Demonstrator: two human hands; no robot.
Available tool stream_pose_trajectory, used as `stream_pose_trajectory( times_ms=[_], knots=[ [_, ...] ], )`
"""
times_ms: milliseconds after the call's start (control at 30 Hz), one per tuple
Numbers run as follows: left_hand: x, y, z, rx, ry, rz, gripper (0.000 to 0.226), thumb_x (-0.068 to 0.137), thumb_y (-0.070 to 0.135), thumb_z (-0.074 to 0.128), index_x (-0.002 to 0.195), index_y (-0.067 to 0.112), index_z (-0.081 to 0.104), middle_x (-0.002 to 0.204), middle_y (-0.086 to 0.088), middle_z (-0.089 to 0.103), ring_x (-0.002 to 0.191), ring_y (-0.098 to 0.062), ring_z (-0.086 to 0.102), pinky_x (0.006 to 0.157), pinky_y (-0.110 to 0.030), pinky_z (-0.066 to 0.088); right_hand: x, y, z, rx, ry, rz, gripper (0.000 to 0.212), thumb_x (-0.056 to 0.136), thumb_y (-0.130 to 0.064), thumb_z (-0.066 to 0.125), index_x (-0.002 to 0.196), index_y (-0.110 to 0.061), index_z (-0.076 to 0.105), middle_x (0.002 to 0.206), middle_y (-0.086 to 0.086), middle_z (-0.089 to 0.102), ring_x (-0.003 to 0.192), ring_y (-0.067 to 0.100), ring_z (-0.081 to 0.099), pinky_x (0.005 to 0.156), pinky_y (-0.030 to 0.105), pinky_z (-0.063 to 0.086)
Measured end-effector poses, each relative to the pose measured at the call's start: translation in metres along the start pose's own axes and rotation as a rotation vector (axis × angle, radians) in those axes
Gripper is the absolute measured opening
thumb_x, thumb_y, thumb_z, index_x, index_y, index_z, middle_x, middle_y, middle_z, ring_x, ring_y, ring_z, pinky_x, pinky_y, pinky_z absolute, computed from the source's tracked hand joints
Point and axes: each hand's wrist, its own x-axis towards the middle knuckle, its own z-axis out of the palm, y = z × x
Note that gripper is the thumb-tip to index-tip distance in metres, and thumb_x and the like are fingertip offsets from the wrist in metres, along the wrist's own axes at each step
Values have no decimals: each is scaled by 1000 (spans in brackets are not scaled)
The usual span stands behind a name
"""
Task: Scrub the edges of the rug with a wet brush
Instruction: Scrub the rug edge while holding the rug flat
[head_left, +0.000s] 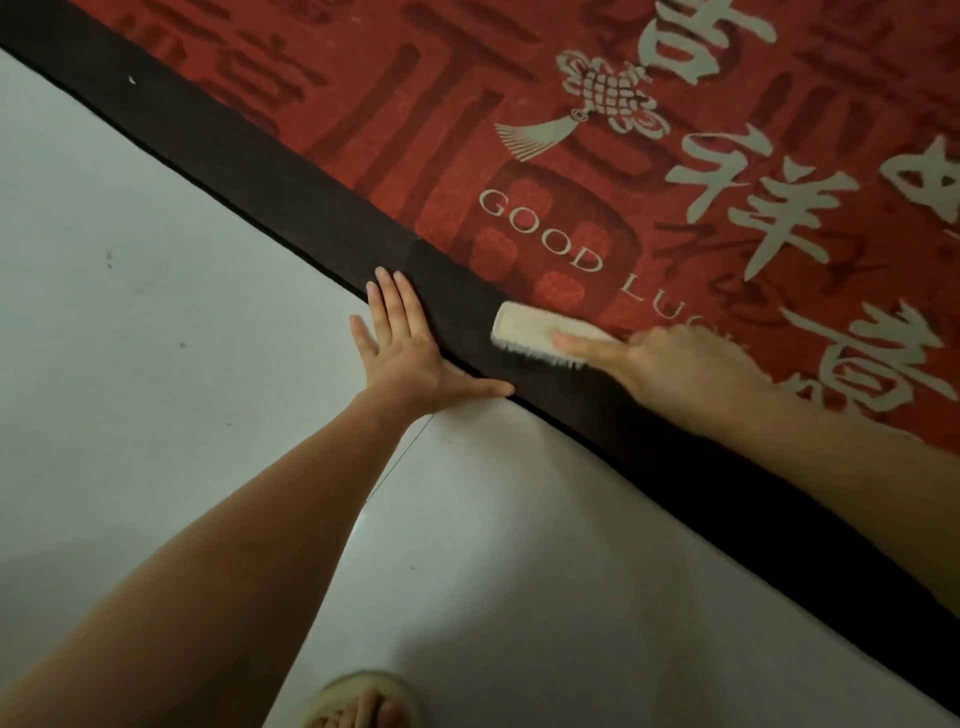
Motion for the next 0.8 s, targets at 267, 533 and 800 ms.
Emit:
stream_pose_trajectory(
  times_ms=[267,533,800],
  knots=[
    [-1,-3,0,10,-1,10,167,41,91,65,144,8,-37,151,-7,-44,140,-22,-39,117,-52,-16,-28,-23,33,115,7,-46,71,98,-17,35,146,-56,-2,87,5,58,82,29,64,68,36,47],
    [-4,-3,-7,76,3,-6,164,43,90,66,147,6,-31,155,-10,-36,145,-24,-31,119,-53,-10,-31,-62,42,243,92,74,74,96,-12,36,148,-52,3,92,11,65,84,34,64,69,40,47],
    [-2,11,-16,186,-71,-81,164,48,87,69,144,1,-33,154,-16,-37,144,-30,-32,116,-54,-14,34,-80,-6,346,244,294,59,100,-12,37,147,-45,26,98,18,63,88,38,64,67,40,45]
  ],
)
